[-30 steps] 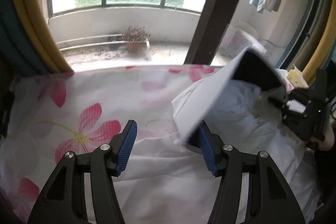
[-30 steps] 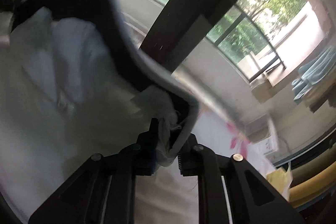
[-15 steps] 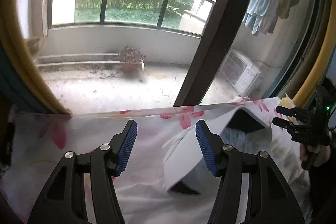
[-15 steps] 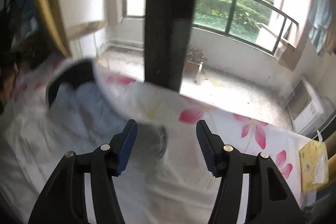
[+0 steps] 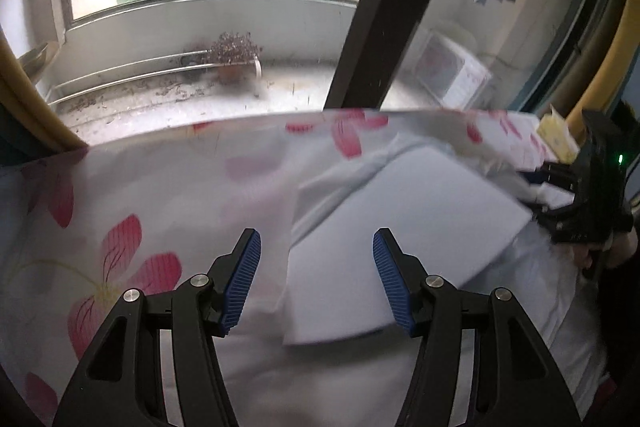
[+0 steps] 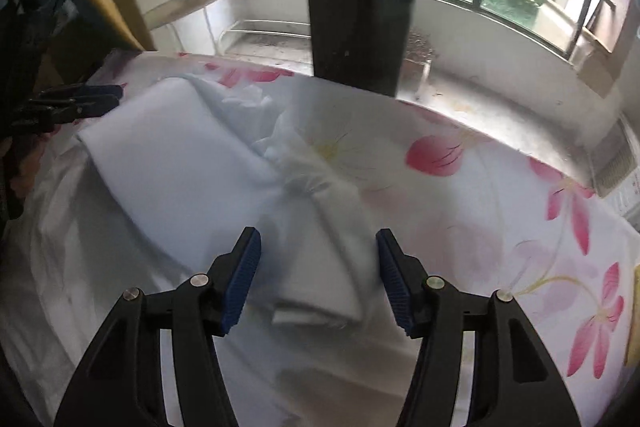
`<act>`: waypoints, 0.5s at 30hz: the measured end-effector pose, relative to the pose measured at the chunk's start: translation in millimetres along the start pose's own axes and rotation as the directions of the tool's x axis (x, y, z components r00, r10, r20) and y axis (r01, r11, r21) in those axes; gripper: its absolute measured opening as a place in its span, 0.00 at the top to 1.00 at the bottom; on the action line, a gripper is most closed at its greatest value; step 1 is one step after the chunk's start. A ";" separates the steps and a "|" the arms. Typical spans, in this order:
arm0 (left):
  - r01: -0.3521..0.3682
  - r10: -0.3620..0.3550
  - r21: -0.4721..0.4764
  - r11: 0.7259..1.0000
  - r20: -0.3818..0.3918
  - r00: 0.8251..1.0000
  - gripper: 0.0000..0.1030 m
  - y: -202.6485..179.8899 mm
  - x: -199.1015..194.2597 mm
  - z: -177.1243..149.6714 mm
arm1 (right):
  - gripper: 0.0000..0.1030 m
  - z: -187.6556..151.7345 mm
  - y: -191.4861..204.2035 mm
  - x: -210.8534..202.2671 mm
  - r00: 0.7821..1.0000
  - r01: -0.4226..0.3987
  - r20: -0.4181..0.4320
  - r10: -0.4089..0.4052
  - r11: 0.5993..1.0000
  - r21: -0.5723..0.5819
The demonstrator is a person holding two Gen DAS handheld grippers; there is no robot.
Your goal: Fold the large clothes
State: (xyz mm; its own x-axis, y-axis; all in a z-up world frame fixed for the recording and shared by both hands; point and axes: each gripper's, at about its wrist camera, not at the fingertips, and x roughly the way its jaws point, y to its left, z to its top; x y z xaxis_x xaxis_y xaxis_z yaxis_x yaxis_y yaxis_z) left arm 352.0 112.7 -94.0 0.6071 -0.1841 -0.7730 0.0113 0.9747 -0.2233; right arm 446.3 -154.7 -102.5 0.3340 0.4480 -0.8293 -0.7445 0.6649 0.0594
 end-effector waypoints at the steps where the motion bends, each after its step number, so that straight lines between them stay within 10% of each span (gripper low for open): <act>1: -0.002 0.002 0.010 1.000 -0.010 1.000 0.37 0.1 -0.4 -2.3 | 0.43 -1.2 -2.4 -1.5 1.000 -0.001 0.007 0.001 1.000 0.000; 6: 0.032 -0.029 0.033 0.999 -0.085 0.996 0.36 0.8 7.5 -12.0 | 0.81 -4.5 6.2 -8.8 0.999 0.008 0.046 -0.006 0.999 -0.039; 15: 0.081 -0.076 0.085 0.993 -0.066 0.995 0.43 -7.9 11.6 -12.6 | 0.85 -12.4 33.8 -25.0 0.925 0.366 0.206 -0.321 0.896 -0.250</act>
State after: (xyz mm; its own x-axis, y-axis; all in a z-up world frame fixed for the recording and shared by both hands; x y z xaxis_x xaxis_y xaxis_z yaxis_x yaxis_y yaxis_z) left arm 349.0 101.2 -108.7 0.5508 -0.2652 -0.7914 0.1283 0.9638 -0.2337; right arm 405.6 -150.8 -86.7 0.6666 0.3242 -0.6712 -0.6893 0.6109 -0.3895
